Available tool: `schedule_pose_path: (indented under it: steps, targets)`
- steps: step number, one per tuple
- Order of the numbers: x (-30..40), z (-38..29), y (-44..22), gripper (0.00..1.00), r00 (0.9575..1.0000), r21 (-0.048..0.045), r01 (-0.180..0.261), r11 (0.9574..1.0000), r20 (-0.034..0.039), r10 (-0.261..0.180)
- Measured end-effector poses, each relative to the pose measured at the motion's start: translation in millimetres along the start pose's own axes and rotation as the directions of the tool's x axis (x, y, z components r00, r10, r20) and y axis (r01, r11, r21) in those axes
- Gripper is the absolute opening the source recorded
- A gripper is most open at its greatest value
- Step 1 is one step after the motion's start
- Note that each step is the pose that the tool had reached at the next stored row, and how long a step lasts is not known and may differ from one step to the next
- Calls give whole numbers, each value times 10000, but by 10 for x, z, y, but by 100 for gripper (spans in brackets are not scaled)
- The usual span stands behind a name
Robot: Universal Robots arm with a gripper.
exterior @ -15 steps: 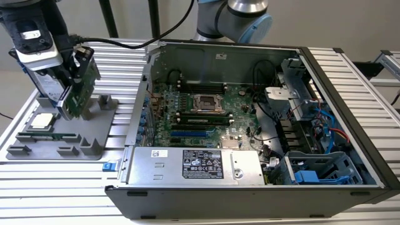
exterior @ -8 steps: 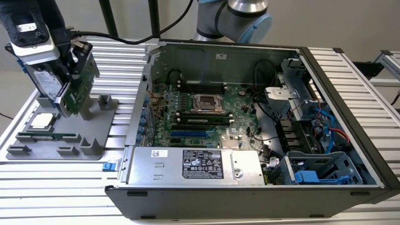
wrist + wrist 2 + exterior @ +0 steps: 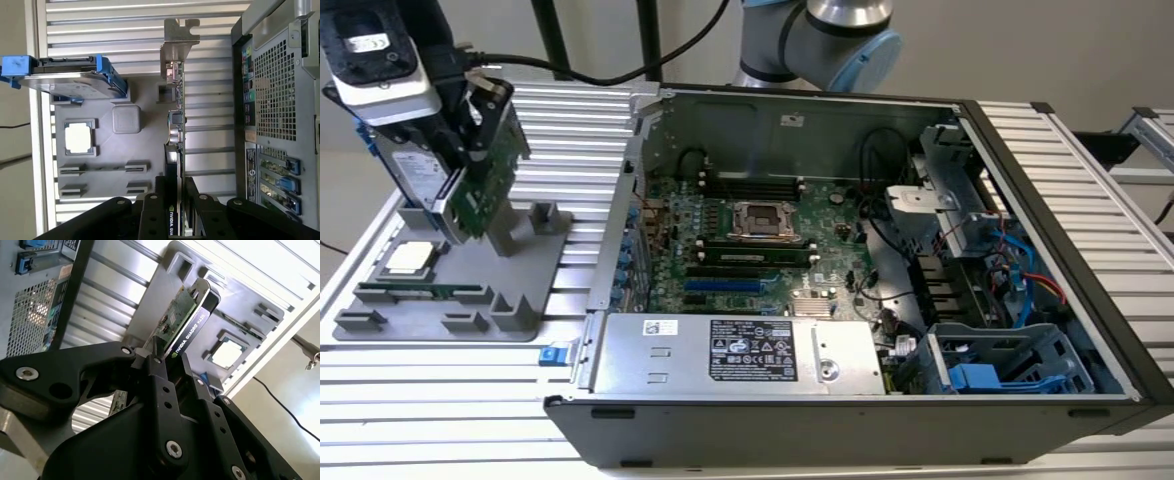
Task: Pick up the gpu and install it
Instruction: 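Pick up the gpu and move the gpu toward the slot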
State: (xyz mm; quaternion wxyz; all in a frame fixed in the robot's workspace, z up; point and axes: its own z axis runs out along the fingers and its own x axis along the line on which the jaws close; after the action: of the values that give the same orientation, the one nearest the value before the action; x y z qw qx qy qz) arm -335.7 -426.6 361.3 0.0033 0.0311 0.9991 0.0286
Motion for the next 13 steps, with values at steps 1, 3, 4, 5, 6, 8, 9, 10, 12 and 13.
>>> schedule_pose_path:
  steps: [1, 3, 4, 5, 6, 8, 9, 10, 12, 13]
  targets:
    - [0, -11, 1, 0, 10000, 0, 0, 10000, 0, 0]
    - [0, -32, 2, 0, 10000, 0, 1, 10000, 1, -1]
    - [0, -43, 2, 0, 10000, -1, 1, 10000, 1, -1]
    - [0, -56, 3, 0, 10000, -1, 0, 10000, 0, 0]
    - [0, -66, 4, 0, 10000, 0, 0, 10000, 0, 0]
    - [-1, -90, 5, 0, 10000, 0, 0, 10000, 1, 0]
    - [0, -102, 6, 0, 10000, 0, 0, 10000, 0, 0]
    - [0, -115, 7, 0, 10000, 0, 0, 10000, 0, 0]
    - [-1, -139, 8, 0, 10000, -1, 0, 10000, 1, 0]
    - [-1, -150, 9, 0, 10000, -1, 0, 10000, 1, 0]
